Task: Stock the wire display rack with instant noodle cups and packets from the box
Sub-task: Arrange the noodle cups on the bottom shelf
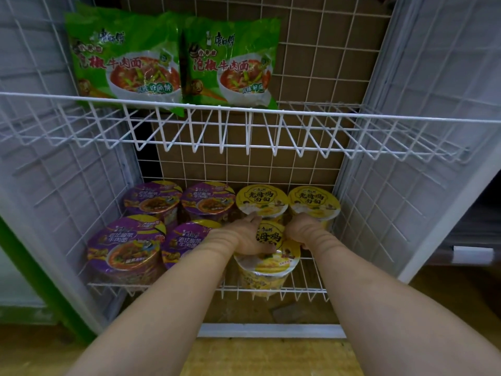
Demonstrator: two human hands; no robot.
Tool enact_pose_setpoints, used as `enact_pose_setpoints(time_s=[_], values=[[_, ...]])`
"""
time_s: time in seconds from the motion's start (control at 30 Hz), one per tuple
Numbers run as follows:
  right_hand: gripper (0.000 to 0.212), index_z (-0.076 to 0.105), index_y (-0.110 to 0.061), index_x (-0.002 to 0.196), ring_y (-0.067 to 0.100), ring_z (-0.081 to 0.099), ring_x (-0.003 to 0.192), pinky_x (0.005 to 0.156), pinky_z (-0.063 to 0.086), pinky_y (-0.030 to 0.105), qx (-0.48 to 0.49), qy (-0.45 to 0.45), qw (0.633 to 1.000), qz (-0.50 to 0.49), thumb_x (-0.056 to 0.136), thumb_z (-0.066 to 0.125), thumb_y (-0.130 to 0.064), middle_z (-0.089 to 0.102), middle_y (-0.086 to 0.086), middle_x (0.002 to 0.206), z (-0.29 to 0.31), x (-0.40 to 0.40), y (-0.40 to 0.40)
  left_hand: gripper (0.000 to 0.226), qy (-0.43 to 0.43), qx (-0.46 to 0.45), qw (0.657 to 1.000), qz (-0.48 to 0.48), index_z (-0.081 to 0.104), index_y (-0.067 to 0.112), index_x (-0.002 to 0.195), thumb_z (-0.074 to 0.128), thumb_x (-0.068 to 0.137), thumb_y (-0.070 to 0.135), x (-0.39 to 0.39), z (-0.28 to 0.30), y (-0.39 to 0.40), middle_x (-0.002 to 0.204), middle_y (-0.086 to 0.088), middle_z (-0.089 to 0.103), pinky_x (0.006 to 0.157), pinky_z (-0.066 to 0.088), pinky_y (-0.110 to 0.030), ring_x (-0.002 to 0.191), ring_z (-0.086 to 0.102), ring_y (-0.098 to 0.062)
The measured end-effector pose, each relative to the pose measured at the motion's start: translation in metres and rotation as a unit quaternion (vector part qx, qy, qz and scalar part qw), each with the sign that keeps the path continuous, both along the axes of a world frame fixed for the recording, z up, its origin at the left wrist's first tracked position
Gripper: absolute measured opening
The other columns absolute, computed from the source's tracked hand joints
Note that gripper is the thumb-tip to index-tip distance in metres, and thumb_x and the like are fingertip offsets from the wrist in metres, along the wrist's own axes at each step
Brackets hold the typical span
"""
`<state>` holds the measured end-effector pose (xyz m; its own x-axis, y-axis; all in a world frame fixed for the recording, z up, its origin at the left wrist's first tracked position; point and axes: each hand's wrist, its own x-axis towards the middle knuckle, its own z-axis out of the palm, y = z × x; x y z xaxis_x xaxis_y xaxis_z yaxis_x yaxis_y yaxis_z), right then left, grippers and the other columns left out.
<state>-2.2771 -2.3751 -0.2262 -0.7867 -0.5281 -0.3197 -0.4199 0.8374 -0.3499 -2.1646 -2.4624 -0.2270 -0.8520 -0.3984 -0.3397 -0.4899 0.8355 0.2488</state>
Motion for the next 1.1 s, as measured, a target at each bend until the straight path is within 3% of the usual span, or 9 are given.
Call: enact_pose_setpoints(time_s=[0.07, 0.2, 0.47, 0.67, 0.8, 0.97, 1.1], values=[[0.039, 0.046, -0.007, 0.132, 0.028, 0.055, 0.112, 0.082, 0.049, 0.032, -0.021, 0.008, 1.0, -0.002, 0.096, 0.044, -0.022, 0.052, 0.015, 0.133, 0.002, 0.0, 0.0, 0.098, 0.007, 0.004, 1.0, 0.003, -0.001, 0.017, 0.152, 0.054, 0.084, 0.06, -0.002, 0.001, 0.002, 0.16, 0.001, -0.005, 0.118, 0.018, -0.037, 0.146, 0.01, -0.023], [0.054, 0.024, -0.024, 0.148, 0.032, 0.044, 0.128, 0.099, 0.041, 0.033, -0.075, -0.011, 0.997, -0.014, 0.097, 0.042, -0.026, 0.038, 0.012, 0.146, 0.002, 0.0, 0.001, 0.098, 0.015, 0.009, 1.0, 0.005, 0.001, 0.018, 0.152, 0.058, 0.083, 0.057, -0.003, 0.004, 0.001, 0.16, -0.001, 0.001, 0.117, 0.021, -0.037, 0.145, 0.015, -0.024], [0.035, 0.054, -0.008, 0.126, 0.028, 0.053, 0.119, 0.093, 0.044, 0.03, -0.058, 0.065, 0.996, 0.018, 0.097, 0.039, -0.019, 0.056, 0.013, 0.131, 0.008, 0.013, -0.003, 0.097, 0.016, -0.005, 1.0, -0.005, 0.004, 0.019, 0.152, 0.061, 0.082, 0.054, -0.006, -0.003, -0.002, 0.159, -0.001, 0.005, 0.116, 0.023, -0.039, 0.144, 0.019, -0.024], [0.032, 0.059, -0.007, 0.118, 0.03, 0.056, 0.114, 0.084, 0.045, 0.031, -0.1, 0.097, 0.99, 0.002, 0.095, 0.043, -0.021, 0.059, 0.014, 0.125, 0.011, 0.025, -0.015, 0.096, 0.017, -0.007, 1.0, -0.002, 0.009, 0.018, 0.152, 0.063, 0.081, 0.054, -0.009, -0.008, -0.006, 0.159, -0.002, 0.007, 0.115, 0.025, -0.04, 0.143, 0.021, -0.025], [0.032, 0.06, -0.011, 0.121, 0.031, 0.054, 0.116, 0.092, 0.045, 0.033, -0.198, 0.068, 0.976, -0.062, 0.092, 0.047, -0.018, 0.057, 0.014, 0.126, 0.012, 0.034, -0.012, 0.094, 0.036, -0.011, 0.999, 0.028, 0.01, 0.02, 0.151, 0.064, 0.081, 0.05, -0.008, -0.014, -0.001, 0.159, 0.0, 0.006, 0.117, 0.019, -0.043, 0.144, 0.016, -0.025], [0.031, 0.061, -0.016, 0.116, 0.029, 0.052, 0.113, 0.095, 0.036, 0.035, -0.3, 0.096, 0.94, -0.13, 0.088, 0.05, -0.021, 0.059, 0.01, 0.119, -0.004, 0.061, -0.003, 0.077, 0.16, -0.033, 0.983, 0.08, 0.021, 0.019, 0.148, 0.062, 0.084, 0.035, 0.001, -0.015, 0.026, 0.157, -0.001, 0.015, 0.118, 0.01, -0.041, 0.144, 0.016, -0.022], [0.028, 0.06, -0.013, 0.113, 0.026, 0.052, 0.111, 0.095, 0.037, 0.033, -0.341, 0.06, 0.925, -0.158, 0.087, 0.05, -0.014, 0.058, 0.01, 0.114, -0.009, 0.079, 0.025, 0.045, 0.327, 0.025, 0.93, 0.169, 0.049, 0.014, 0.13, 0.055, 0.085, 0.011, 0.02, -0.015, 0.064, 0.139, -0.007, 0.042, 0.108, 0.026, -0.027, 0.13, 0.036, -0.023]])
